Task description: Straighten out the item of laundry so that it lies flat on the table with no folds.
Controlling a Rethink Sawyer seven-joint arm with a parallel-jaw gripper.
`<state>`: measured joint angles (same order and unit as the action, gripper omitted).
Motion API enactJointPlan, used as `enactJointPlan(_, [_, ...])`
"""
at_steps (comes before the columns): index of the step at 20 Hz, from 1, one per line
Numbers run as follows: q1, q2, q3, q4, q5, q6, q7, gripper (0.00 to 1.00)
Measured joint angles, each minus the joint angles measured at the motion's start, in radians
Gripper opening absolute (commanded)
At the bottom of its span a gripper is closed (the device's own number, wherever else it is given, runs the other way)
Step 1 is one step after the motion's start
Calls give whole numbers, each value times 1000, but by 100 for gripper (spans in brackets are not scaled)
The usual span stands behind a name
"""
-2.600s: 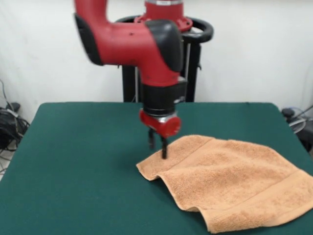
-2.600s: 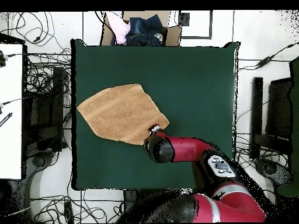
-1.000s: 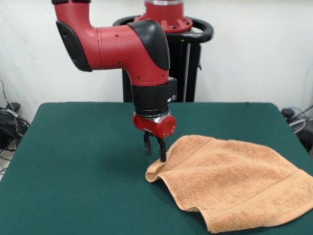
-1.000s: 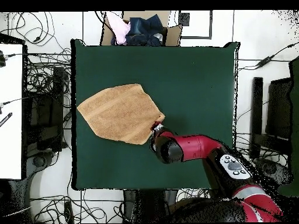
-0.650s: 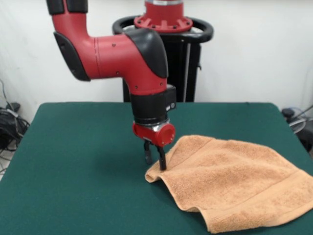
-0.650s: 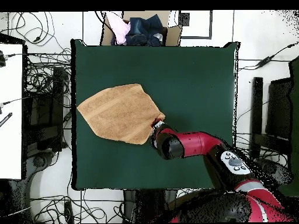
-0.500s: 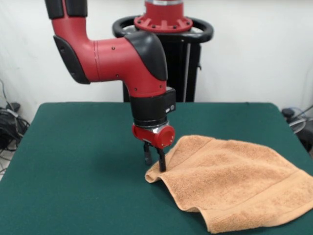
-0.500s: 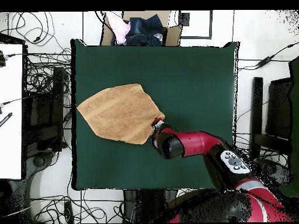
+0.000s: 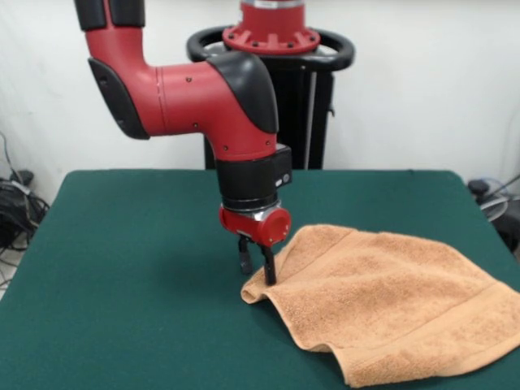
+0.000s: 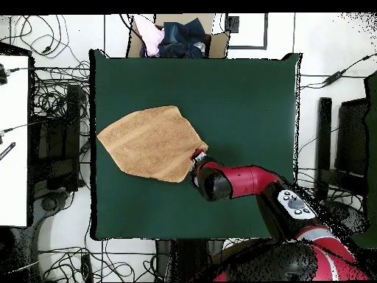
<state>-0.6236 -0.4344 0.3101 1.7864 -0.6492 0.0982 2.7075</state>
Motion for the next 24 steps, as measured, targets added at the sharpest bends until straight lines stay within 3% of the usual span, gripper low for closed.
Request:
enactJointPlan(8, [6, -1, -1, -2, -13, 1, 0, 100])
enactJointPlan(9, [12, -1, -11, -6, -26, 2, 0, 0])
enactJointPlan(24, [-3, -2, 8, -8, -107, -2, 0, 0])
